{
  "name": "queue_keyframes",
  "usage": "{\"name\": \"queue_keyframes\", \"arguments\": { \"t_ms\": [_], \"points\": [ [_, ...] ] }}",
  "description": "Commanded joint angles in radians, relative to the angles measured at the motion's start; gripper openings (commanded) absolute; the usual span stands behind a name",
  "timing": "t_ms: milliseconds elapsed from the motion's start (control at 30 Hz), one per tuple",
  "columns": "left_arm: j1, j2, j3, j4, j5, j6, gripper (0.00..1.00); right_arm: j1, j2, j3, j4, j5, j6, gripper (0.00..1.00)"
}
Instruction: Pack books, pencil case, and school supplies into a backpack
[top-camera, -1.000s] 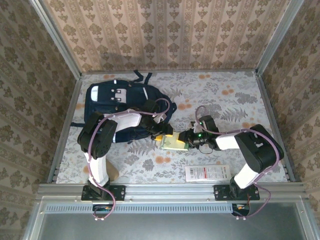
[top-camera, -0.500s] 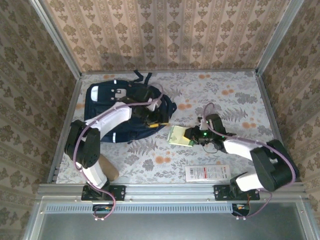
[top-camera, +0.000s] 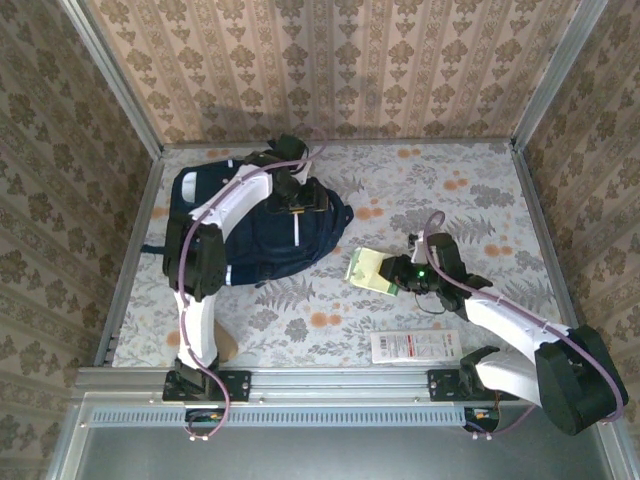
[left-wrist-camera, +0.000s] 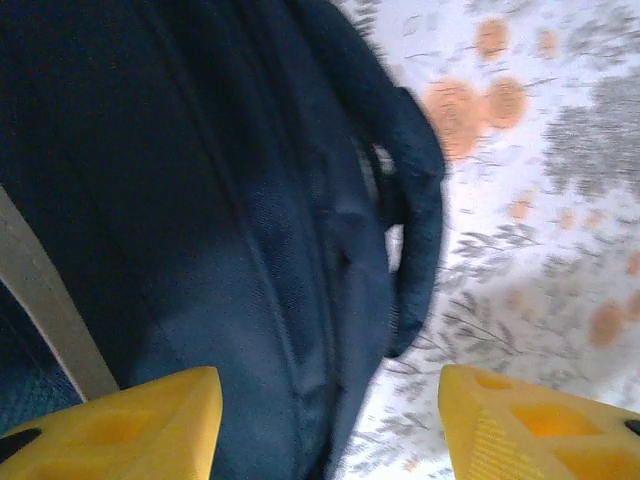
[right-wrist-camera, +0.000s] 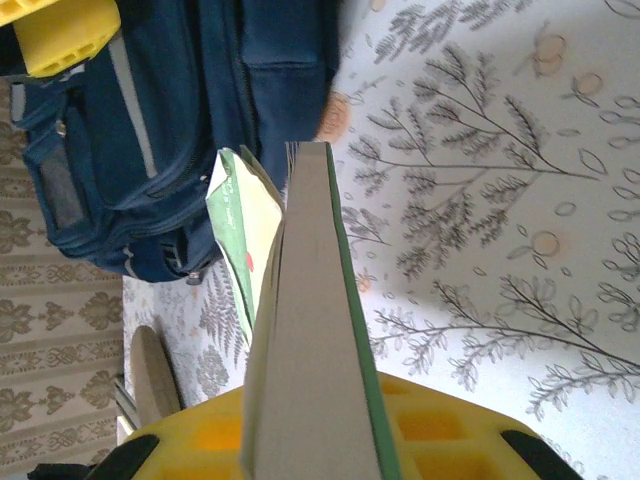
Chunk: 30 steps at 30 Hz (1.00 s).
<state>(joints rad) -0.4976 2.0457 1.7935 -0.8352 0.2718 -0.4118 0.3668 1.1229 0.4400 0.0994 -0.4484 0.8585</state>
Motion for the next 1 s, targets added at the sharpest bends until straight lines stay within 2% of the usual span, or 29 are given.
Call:
{"name": "queue_keyframes", "arguments": {
  "t_ms": [0, 100, 233, 467, 700, 967],
  "points": [
    [0.017, -0.038, 0.027, -0.079, -0.068, 0.036, 0.58, -0.005, -0.009, -0.016, 0.009, 0.006, -0.011, 0.0],
    [0.034, -0.104, -0.034, -0.035, -0.065, 0.025, 0.59, -0.005, -0.005, -0.029, 0.021, 0.009, -0.012, 0.0],
    [0.1, -0.14, -0.097, 0.008, -0.028, 0.001, 0.59, -0.005, 0.026, -0.032, 0.044, 0.002, -0.013, 0.0],
    [0.118, -0.089, -0.112, 0.045, 0.053, -0.022, 0.57, -0.005, 0.068, -0.024, 0.074, -0.009, -0.005, 0.0],
    [0.116, -0.033, -0.088, 0.079, 0.102, -0.032, 0.47, -0.004, 0.082, -0.033, 0.07, -0.011, -0.011, 0.0],
    [0.108, 0.023, -0.077, 0.108, 0.139, -0.048, 0.41, -0.005, 0.087, -0.036, 0.076, 0.002, -0.015, 0.0]
  ]
}}
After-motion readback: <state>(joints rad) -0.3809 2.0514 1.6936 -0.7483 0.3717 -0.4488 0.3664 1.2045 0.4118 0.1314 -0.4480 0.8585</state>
